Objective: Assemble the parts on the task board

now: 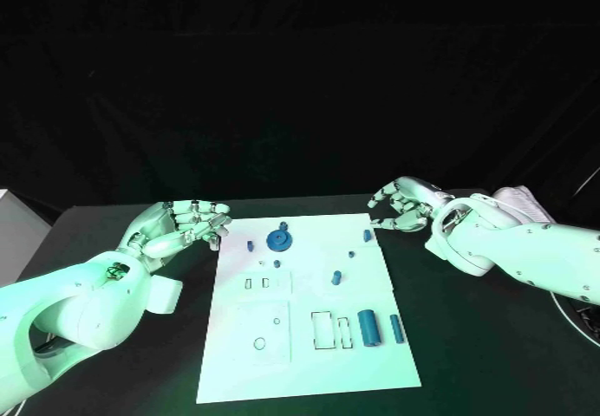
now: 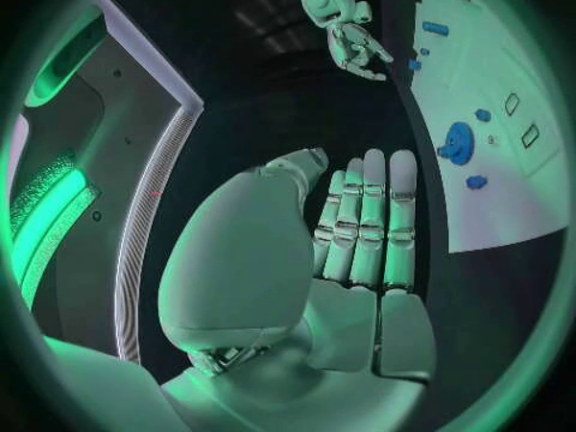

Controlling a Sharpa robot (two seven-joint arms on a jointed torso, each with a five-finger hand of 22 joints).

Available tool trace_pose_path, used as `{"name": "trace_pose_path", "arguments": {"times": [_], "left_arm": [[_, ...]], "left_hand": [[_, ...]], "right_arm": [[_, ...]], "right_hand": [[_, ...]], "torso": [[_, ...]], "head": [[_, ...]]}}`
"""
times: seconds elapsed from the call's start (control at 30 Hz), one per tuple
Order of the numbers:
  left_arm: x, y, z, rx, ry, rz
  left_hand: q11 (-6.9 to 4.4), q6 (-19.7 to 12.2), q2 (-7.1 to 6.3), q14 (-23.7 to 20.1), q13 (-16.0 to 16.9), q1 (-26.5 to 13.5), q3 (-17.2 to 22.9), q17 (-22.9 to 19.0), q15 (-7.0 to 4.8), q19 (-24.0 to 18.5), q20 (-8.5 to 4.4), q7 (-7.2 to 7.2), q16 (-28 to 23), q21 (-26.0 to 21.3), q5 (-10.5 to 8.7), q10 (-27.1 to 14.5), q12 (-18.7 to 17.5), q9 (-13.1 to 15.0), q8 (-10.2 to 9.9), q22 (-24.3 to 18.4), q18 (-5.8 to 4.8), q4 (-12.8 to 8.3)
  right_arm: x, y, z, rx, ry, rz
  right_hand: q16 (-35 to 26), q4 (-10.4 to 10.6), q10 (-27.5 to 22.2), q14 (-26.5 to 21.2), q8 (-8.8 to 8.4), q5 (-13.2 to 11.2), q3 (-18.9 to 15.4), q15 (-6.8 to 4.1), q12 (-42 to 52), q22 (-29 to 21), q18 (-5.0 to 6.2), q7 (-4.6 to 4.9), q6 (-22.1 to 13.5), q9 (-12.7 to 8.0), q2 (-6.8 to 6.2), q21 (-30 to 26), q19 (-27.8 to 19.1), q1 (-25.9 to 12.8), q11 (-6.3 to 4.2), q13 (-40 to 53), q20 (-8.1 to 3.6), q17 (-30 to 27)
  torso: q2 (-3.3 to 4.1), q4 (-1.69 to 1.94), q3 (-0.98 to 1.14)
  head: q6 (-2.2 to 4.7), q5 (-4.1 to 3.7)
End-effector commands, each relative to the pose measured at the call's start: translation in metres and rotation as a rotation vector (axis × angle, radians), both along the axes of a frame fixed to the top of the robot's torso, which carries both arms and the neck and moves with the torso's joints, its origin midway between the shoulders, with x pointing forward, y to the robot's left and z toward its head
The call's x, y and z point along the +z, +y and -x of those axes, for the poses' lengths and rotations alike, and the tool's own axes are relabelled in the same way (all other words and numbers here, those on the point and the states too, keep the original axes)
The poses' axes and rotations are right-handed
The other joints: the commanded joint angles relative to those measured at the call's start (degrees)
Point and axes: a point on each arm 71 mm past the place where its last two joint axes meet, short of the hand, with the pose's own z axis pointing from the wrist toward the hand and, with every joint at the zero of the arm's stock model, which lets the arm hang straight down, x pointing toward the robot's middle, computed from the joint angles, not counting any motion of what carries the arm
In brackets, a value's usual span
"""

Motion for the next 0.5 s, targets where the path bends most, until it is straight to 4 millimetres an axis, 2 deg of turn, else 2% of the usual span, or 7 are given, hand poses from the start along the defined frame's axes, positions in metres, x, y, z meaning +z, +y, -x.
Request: {"name": "trace_pose_path", "arguments": {"times": [0.03,0.07,0.1,0.17,0.3,0.4,0.5], "left_arm": [[0.001,-0.002,0.0,-0.018,-0.01,0.006],[0.001,-0.002,0.0,-0.018,-0.01,0.006],[0.001,-0.002,-0.001,-0.018,-0.01,0.006],[0.001,-0.002,-0.001,-0.018,-0.01,0.006],[0.001,-0.003,-0.001,-0.018,-0.01,0.006],[0.001,-0.003,-0.001,-0.018,-0.01,0.005],[0.001,-0.002,-0.002,-0.018,-0.01,0.005]], "left_hand": [[0.01,-0.4,-0.31,0.4,0.1,-0.1,0.3,0.1,-0.14,-0.5,0.06,-0.2,-0.2,0.3,-0.3,-0.5,0.2,0.1,0.4,0.1,0.8,0.1],[0.01,-0.4,-0.31,0.4,0.1,-0.1,0.3,0.1,-0.14,-0.5,0.06,-0.2,-0.2,0.3,-0.3,-0.5,0.2,0.1,0.4,0.1,0.8,0.1],[0.01,-0.4,-0.31,0.4,0.1,-0.1,0.3,0.1,-0.14,-0.5,0.06,-0.2,-0.2,0.3,-0.3,-0.5,0.2,0.1,0.4,0.1,0.8,0.1],[0.01,-0.4,-0.31,0.4,0.1,-0.1,0.3,0.1,-0.14,-0.5,0.06,-0.2,-0.2,0.3,-0.3,-0.5,0.2,0.1,0.4,0.1,0.8,0.1],[0.01,-0.4,-0.31,0.4,0.1,-0.1,0.3,0.1,-0.14,-0.5,0.06,-0.2,-0.2,0.3,-0.3,-0.5,0.2,0.1,0.4,0.1,0.8,0.1],[0.01,-0.4,-0.31,0.4,0.1,-0.1,0.3,0.1,-0.14,-0.5,0.06,-0.2,-0.2,0.3,-0.3,-0.5,0.2,0.1,0.4,0.1,0.8,0.1],[0.01,-0.4,-0.31,0.4,0.1,-0.1,0.3,0.1,-0.14,-0.5,0.06,-0.2,-0.2,0.3,-0.3,-0.5,0.2,0.1,0.4,0.1,0.8,0.1]], "right_arm": [[-0.008,-0.002,0.0,0.064,0.063,-0.009],[-0.011,-0.004,-0.001,0.06,0.068,-0.002],[-0.013,-0.006,-0.001,0.056,0.073,0.004],[-0.016,-0.008,-0.003,0.052,0.08,0.012],[-0.025,-0.008,-0.006,0.043,0.1,0.025],[-0.031,-0.008,-0.008,0.04,0.112,0.031],[-0.036,-0.006,-0.009,0.038,0.12,0.034]], "right_hand": [[0.2,-0.3,6.0,6.0,-0.31,0.2,-0.2,-0.37,0.1,15.1,-0.83,-0.51,-0.2,-0.1,-0.28,0.1,6.0,0.6,-0.48,15.1,-0.38,15.1],[0.2,-0.3,6.0,6.0,-0.51,0.2,-0.4,-0.44,0.1,15.1,-0.83,-0.51,-0.4,-0.2,-0.33,0.1,6.0,0.7,-0.53,15.1,-0.46,15.1],[0.2,-0.3,6.0,6.0,-0.75,0.2,-0.5,-0.43,0.1,15.1,-0.83,-0.37,-0.8,-0.3,-0.35,0.1,6.0,0.7,-0.46,15.1,-0.51,15.1],[0.2,-0.3,6.0,6.0,-1.17,0.1,-0.7,-0.25,0.1,15.1,-0.83,0.05,-1.4,-0.4,-0.34,0.1,6.0,0.8,-0.18,15.1,-0.47,15.1],[0.2,-0.2,6.0,6.0,-1.78,0.1,-1.2,0.25,0.1,15.1,-0.83,0.66,-2.1,-0.6,-0.26,0.1,6.0,1.0,0.36,15.1,-0.14,15.1],[0.2,-0.2,6.0,6.0,-1.86,0.1,-1.3,0.33,0.1,15.1,-0.83,0.74,-2.2,-0.7,-0.25,0.1,6.0,1.0,0.43,15.1,-0.09,15.1],[0.2,-0.1,6.0,6.0,-1.96,0.2,-1.4,0.42,0.1,15.1,-0.83,0.84,-2.3,-0.7,-0.2,0.1,6.0,1.0,0.52,15.1,-0.01,15.1]], "torso": [[0.06,-0.05,0.24],[0.08,-0.04,0.29],[0.06,0.01,0.19],[0.11,0.05,0.27],[0.13,0.1,0.17],[0.08,0.07,0.1],[0.09,0.1,0.13]], "head": [[-0.12,-0.08],[-0.13,-0.12],[-0.13,-0.14],[-0.16,-0.14],[-0.41,-0.1],[-0.51,-0.12],[-0.62,-0.11]]}}
